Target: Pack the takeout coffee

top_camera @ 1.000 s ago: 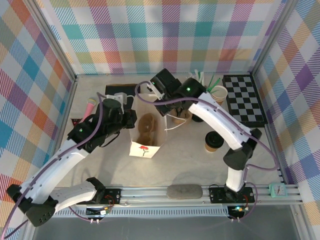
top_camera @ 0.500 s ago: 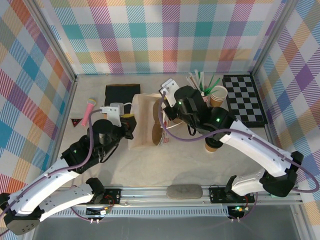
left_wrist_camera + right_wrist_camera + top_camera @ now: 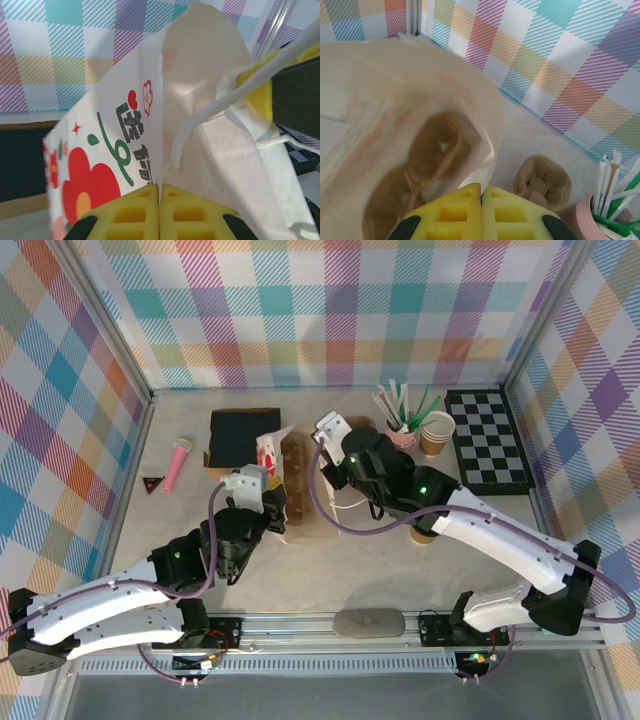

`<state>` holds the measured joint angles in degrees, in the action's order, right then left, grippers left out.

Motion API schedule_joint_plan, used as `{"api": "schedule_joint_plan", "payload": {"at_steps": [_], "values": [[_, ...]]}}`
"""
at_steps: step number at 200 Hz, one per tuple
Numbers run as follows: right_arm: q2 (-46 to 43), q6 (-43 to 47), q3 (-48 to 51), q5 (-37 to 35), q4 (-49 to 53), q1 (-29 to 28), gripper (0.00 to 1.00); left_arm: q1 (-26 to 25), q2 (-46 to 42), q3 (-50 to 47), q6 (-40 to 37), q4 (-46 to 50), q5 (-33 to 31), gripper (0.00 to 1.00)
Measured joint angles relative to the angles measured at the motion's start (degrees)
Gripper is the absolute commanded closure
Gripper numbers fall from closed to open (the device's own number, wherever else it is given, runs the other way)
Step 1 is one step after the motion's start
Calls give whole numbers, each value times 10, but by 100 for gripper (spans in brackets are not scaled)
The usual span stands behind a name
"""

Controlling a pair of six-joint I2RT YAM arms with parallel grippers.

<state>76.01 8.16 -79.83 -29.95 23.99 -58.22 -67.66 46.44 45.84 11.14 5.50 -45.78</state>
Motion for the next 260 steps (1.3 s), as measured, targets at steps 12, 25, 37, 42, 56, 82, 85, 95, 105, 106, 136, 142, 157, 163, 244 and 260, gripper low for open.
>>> {"api": "schedule_joint_plan", "payload": {"at_steps": [12, 25, 37, 42, 56, 82, 85, 95, 105, 106, 136, 142, 157, 163, 244, 260], "values": [[-1, -1, 12, 0, -1, 0, 100, -11, 2, -5, -9, -11, -14, 93], [-1, -2, 19, 0, -2, 0, 100, -16, 5, -7, -16, -16, -23, 93], [-1, -2, 21, -1, 0, 0, 95, -17, 6, -7, -18, -16, -28, 93], [-1, -2, 21, -1, 0, 0, 92, -17, 6, -7, -18, -16, -30, 93], [-1, -1, 20, -3, 1, 0, 84, -17, 6, -7, -18, -16, -32, 93], [4, -6, 12, -12, 25, 0, 58, -17, -2, -19, -18, -21, -32, 93], [5, -9, 11, -12, 28, 0, 57, -17, -4, -23, -18, -23, -32, 93], [10, -14, 5, -12, 40, 0, 56, -17, -12, -35, -18, -25, -32, 93], [15, -24, 0, -11, 52, -1, 54, -17, -18, -44, -18, -23, -32, 93], [15, -24, -1, -11, 53, -1, 54, -17, -18, -45, -18, -23, -32, 93], [23, -55, -42, -4, 104, -10, 50, -17, -23, -47, -16, -9, -32, 93], [23, -61, -54, -3, 112, -14, 49, -17, -23, -47, -16, -9, -32, 93], [23, -77, -87, 0, 130, -19, 47, -17, -17, -47, -13, -6, -32, 93], [22, -83, -98, 2, 135, -22, 47, -17, -12, -46, -11, -4, -32, 93], [-17, -192, -137, 148, 182, -30, 48, -36, 22, -37, 15, 1, -54, 93], [-10, -221, -137, 173, 193, -30, 55, -36, 21, -37, 19, 1, -56, 93]]}}
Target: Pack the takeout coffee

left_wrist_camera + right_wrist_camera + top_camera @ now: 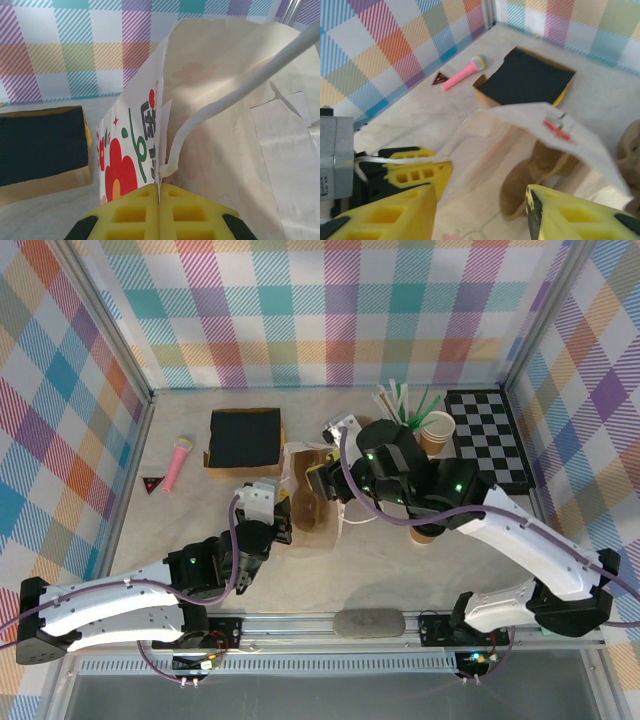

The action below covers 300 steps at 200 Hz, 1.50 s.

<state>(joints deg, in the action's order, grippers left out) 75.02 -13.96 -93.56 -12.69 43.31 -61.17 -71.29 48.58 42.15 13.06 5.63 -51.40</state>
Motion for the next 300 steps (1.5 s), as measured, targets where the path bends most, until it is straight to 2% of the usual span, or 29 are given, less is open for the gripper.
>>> {"api": "schedule_joint_plan", "payload": {"at_steps": [35, 87, 133, 159, 197, 233, 259, 275, 300], "values": [[20, -74, 18, 30, 8, 0, 66, -2, -11, 1, 18, 2, -2, 93], [76, -167, 26, 37, 19, -3, 79, -2, -29, 10, 54, 9, 2, 93], [120, -212, -2, -38, 96, -37, 81, -2, -37, 11, 88, 24, 3, 94], [126, -230, -34, -93, 134, -51, 73, -2, -38, 11, 111, 36, 3, 94], [163, -270, -42, -135, 145, -59, 60, -3, -38, 11, 145, 38, 3, 94], [230, -315, -31, -180, 147, -61, 57, -3, -38, 11, 162, 47, 7, 94], [233, -339, -17, -205, 135, -64, 53, -3, -39, 11, 166, 48, 13, 94], [233, -349, -8, -216, 117, -64, 46, -3, -42, 9, 169, 47, 17, 94], [233, -349, 12, -218, 75, -64, 46, -3, -54, 0, 170, 43, 23, 94]]}}
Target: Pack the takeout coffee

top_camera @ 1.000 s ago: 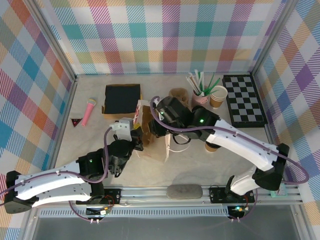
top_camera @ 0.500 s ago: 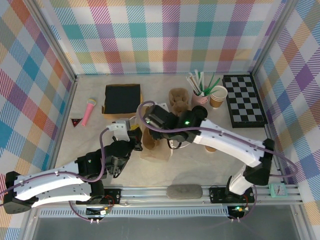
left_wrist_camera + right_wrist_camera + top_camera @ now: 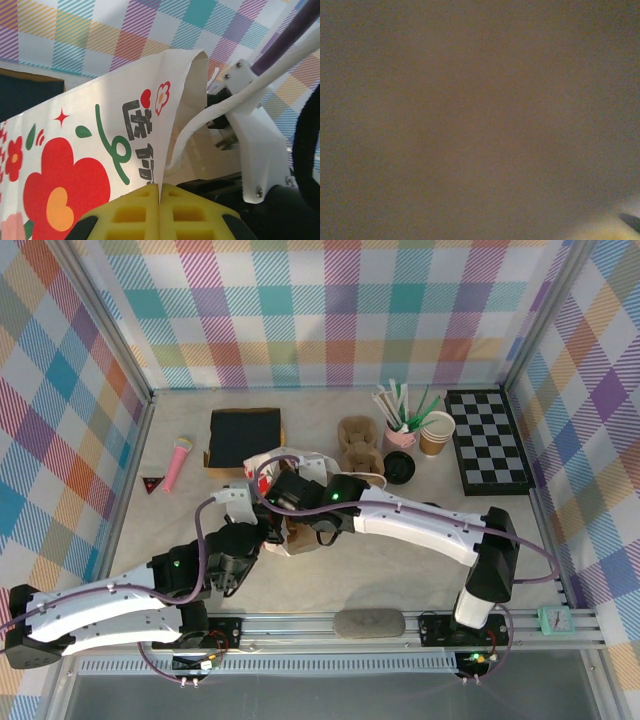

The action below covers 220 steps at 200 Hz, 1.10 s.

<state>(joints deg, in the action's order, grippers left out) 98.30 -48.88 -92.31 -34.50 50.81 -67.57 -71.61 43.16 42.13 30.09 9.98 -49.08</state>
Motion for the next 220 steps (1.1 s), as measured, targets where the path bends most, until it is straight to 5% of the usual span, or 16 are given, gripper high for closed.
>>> {"api": "schedule_joint_plan", "payload": {"at_steps": [133, 220], "values": [[-172, 44, 115, 14, -103, -23, 57, 0, -16, -7, 45, 23, -18, 94], [-94, 96, 87, 82, -74, -38, 67, 0, -7, 1, 51, 26, -20, 94]]}}
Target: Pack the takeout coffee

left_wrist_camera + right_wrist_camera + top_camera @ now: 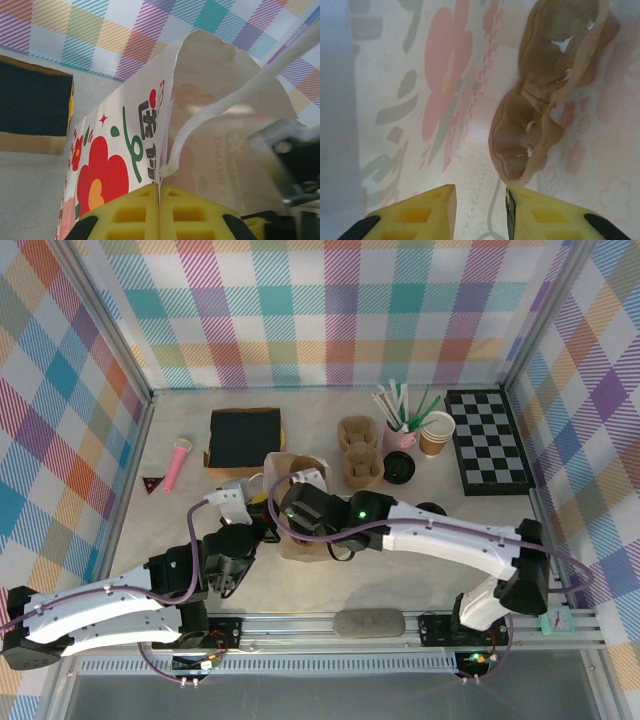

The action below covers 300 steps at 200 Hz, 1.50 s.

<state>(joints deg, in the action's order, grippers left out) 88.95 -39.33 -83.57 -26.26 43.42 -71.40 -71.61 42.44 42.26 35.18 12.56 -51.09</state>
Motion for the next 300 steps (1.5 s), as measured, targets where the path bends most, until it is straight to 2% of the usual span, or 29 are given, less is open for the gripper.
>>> {"api": "schedule_joint_plan", "payload": {"at_steps": [41, 77, 128, 167, 200, 245, 300], "values": [[23, -33, -13, 0, 29, 4, 60, 0, -1, 0, 0, 0, 0, 94], [39, -54, -32, 0, 44, 31, 55, 0, -2, 0, 1, 0, 7, 94], [87, -63, -54, -1, 54, 39, 52, 0, -2, 0, 2, -2, 13, 93], [76, -45, -54, 6, 67, 40, 45, -2, -2, 5, 3, 0, 13, 93], [17, -7, -70, 15, 99, 40, 39, -2, -2, 8, 9, 11, 9, 93], [-20, 40, -145, 42, 126, 43, 39, -2, 3, 8, 15, 26, 8, 93], [21, 59, -167, 106, 130, 41, 43, -2, 11, 17, 17, 43, 8, 93]]}}
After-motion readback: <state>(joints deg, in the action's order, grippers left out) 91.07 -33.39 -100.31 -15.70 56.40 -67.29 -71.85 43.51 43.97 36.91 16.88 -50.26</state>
